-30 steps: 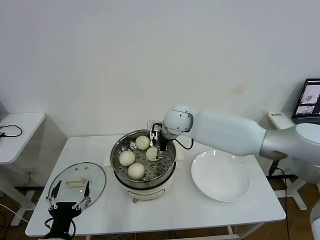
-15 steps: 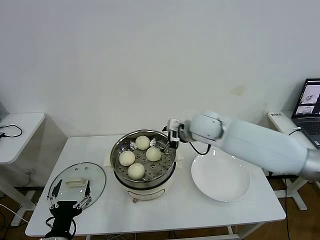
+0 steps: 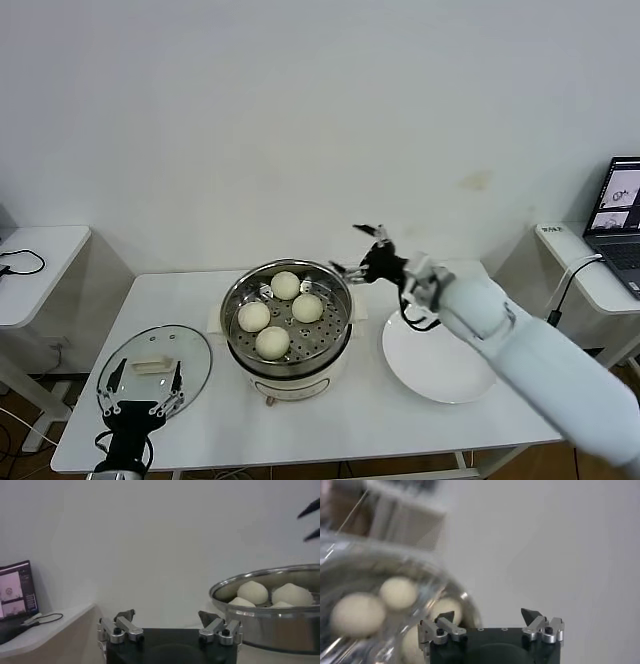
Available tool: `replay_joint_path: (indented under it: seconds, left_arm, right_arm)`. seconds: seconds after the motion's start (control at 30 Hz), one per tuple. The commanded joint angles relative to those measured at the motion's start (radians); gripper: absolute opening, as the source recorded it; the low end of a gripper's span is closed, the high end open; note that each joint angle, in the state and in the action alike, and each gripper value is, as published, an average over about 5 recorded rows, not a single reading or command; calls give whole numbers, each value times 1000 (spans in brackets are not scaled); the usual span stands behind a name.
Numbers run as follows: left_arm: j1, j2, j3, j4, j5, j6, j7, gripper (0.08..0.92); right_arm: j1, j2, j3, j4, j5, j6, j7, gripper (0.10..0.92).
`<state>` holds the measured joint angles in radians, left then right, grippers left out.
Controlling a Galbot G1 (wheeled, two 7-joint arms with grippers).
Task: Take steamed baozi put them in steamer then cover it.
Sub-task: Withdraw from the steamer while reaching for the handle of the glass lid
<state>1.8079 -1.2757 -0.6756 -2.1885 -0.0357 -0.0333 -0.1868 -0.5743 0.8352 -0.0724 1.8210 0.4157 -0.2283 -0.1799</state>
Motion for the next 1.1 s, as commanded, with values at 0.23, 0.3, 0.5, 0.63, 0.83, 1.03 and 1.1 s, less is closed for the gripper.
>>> replay_joint_path:
  seconds: [0.23, 0.3, 0.5, 0.63, 0.83, 1.03, 1.1]
  left_arm:
    - [-104, 111, -48, 224, 531, -36, -41, 823]
    - [-124, 131, -53, 258, 635, -50, -48, 823]
    - [-178, 193, -59, 371, 944, -97, -44, 823]
    - [-217, 256, -64, 474, 1086, -128, -16, 823]
    - [-271, 312, -53, 606, 1216, -152, 12, 823]
    - [-330, 330, -32, 661, 1258, -151, 34, 823]
    - [-352, 335, -25, 678, 1263, -150, 36, 823]
  right_arm:
    - [-893, 372, 955, 132, -42, 298, -73, 823]
    - [-933, 400, 978, 141, -42, 304, -81, 823]
    - [-1013, 465, 1013, 149, -55, 321, -87, 823]
    - [-1039, 491, 1027, 149, -73, 333, -83, 823]
    - [-1063, 512, 1047, 149, -77, 342, -79, 823]
    - [-1064, 526, 1054, 135, -73, 344, -76, 823]
    - [-1063, 532, 1050, 132, -72, 343, -76, 823]
